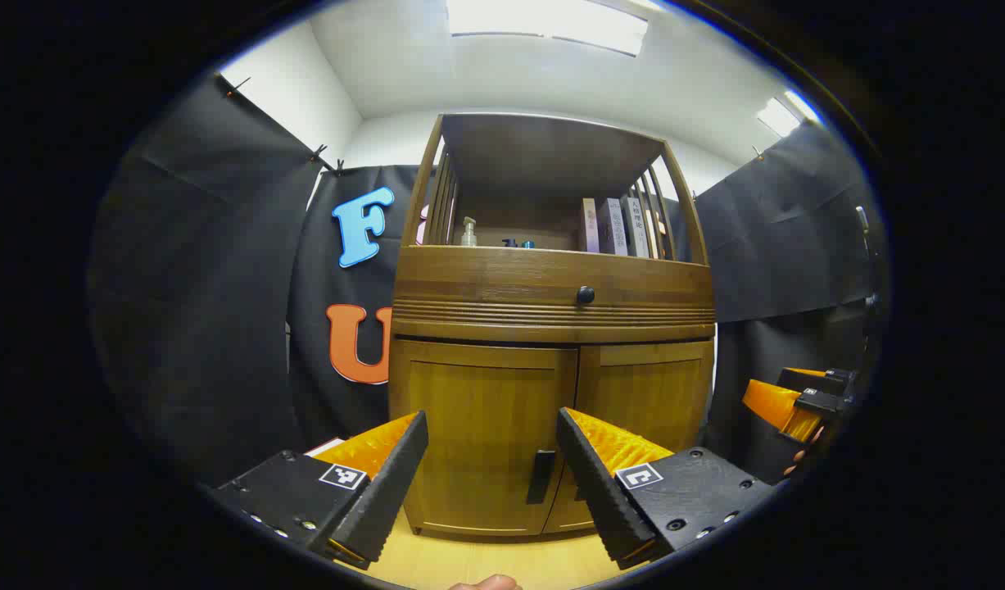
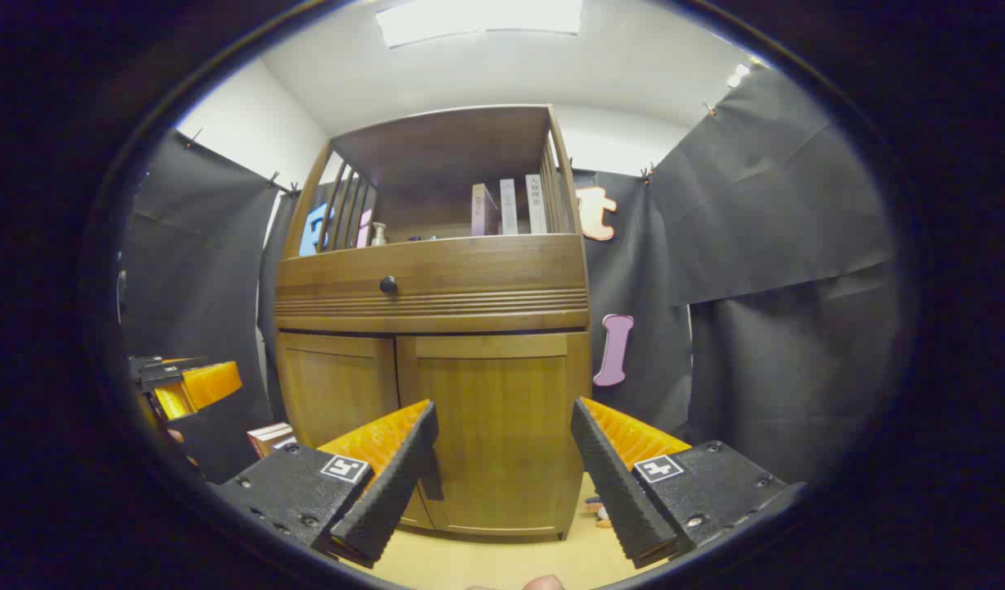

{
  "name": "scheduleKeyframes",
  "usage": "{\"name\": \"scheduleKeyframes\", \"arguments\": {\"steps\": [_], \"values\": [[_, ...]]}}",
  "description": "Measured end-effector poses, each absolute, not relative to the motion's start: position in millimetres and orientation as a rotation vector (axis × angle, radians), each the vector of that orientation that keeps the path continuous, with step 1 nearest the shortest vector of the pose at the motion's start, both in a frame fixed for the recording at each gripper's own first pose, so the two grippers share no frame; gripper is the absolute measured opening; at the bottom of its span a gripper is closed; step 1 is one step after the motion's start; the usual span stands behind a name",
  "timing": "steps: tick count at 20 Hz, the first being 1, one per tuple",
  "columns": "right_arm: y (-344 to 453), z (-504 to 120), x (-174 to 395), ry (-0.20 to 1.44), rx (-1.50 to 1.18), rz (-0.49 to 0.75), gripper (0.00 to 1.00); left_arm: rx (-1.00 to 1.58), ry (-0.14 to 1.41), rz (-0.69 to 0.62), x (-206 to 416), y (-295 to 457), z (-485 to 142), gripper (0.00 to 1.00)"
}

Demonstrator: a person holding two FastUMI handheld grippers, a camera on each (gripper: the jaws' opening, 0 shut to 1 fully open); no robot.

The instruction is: Open the right door of the double-door shoe cabinet with the right hand, and open the left door with the left hand.

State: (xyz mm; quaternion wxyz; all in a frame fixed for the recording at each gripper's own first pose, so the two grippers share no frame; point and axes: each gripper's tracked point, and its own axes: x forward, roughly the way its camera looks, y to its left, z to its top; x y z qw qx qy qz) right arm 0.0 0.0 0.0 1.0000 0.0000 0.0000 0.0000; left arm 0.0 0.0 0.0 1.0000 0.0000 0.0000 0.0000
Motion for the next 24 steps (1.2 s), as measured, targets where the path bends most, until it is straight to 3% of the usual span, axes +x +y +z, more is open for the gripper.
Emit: {"name": "scheduleKeyframes", "arguments": {"steps": [1,3,4,14,24], "values": [[-1,0,1,0.000,-0.001,0.003,1.00,-0.013,-0.001,-0.005,1,-1,1,0.95],[0,0,4,-0.002,-0.018,0.008,1.00,-0.025,-0.003,0.006,4,1,2,1.00],[0,1,6,-0.005,-0.025,0.010,1.00,-0.023,-0.004,0.012,5,3,3,0.95],[24,-5,31,0.002,-0.028,0.053,1.00,0.063,-0.032,0.049,14,17,7,0.95],[62,-90,84,0.160,-0.030,0.086,1.00,0.116,-0.024,0.074,15,37,-1,0.95]]}}
